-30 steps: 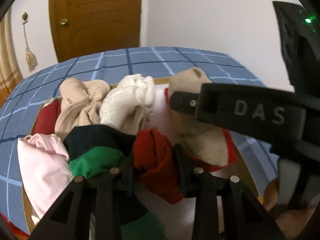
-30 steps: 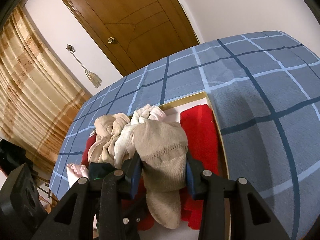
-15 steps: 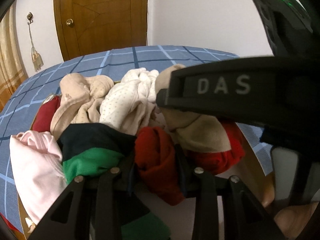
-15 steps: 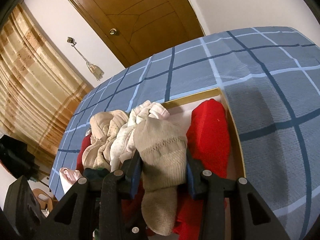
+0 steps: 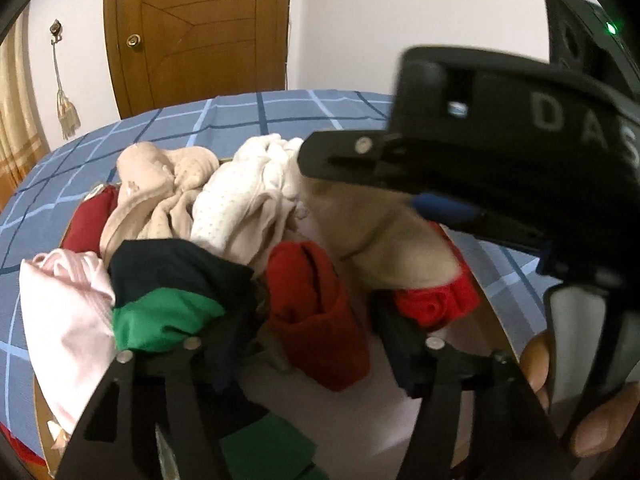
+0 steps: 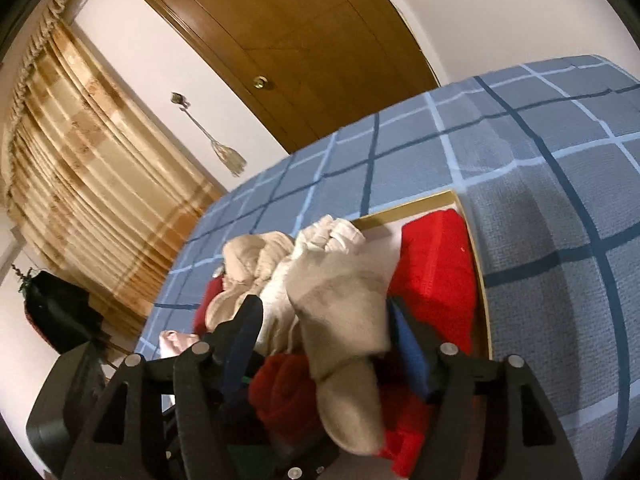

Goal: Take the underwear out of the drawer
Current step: 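Lower both items into the tray and open both grippers, then move both open grippers down from the tray to the open drawer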

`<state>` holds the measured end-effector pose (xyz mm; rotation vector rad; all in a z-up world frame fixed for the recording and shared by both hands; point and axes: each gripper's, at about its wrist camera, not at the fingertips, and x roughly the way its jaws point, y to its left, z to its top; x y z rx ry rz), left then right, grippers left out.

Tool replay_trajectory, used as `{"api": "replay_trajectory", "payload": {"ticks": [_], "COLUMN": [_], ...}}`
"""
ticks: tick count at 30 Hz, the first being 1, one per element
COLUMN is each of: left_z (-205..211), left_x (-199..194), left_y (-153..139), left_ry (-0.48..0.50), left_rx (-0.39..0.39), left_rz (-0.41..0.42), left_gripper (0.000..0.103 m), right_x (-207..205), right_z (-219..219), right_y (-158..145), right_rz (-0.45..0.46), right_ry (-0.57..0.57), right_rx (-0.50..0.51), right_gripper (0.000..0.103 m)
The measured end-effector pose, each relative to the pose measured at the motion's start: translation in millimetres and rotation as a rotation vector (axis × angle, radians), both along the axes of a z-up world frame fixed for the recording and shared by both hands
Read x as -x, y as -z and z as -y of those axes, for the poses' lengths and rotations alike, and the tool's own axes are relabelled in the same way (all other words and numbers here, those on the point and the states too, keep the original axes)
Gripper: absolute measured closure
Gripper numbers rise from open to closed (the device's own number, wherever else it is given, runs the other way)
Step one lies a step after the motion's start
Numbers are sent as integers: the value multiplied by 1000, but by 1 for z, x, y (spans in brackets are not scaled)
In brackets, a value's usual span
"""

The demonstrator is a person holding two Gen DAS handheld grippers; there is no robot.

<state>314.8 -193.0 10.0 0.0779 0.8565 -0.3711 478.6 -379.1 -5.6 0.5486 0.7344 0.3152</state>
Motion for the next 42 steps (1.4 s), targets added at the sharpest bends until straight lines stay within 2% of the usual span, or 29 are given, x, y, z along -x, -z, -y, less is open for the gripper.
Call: {"api": "replay_trajectory", "payload": {"ticks": [6,9,16,19,28,37,42], "left_z": [-2,-7,-5,-5,-22,-34,-44], "left_x": [13,23,48,60,63,64,66], "left_y": [-6,-10,-23,-24,-29,-24,-22], "left_ry": [15,16,5,3,-34,-67,-87], "left_rx": [3,4,-31,-31,-35,-71,-70], "left_rz": [4,17,84,90,162,165,162], "left_gripper": [25,13,1,1,1,1,1], "right_x": [13,26,61,71,92,107,113], "right_z": [9,12,17,20,15,5,-4], "right_y": [0,-5,-17,-18,-21,-21,-18], "right_rz": [13,33,74,76,97,111,102], "right_ry": [8,28,105,126,130,139,147], "right_rx": [-71,-80,-62,-72,-55,-24,25], "right_gripper": [37,37,37,37,36,36,36]}}
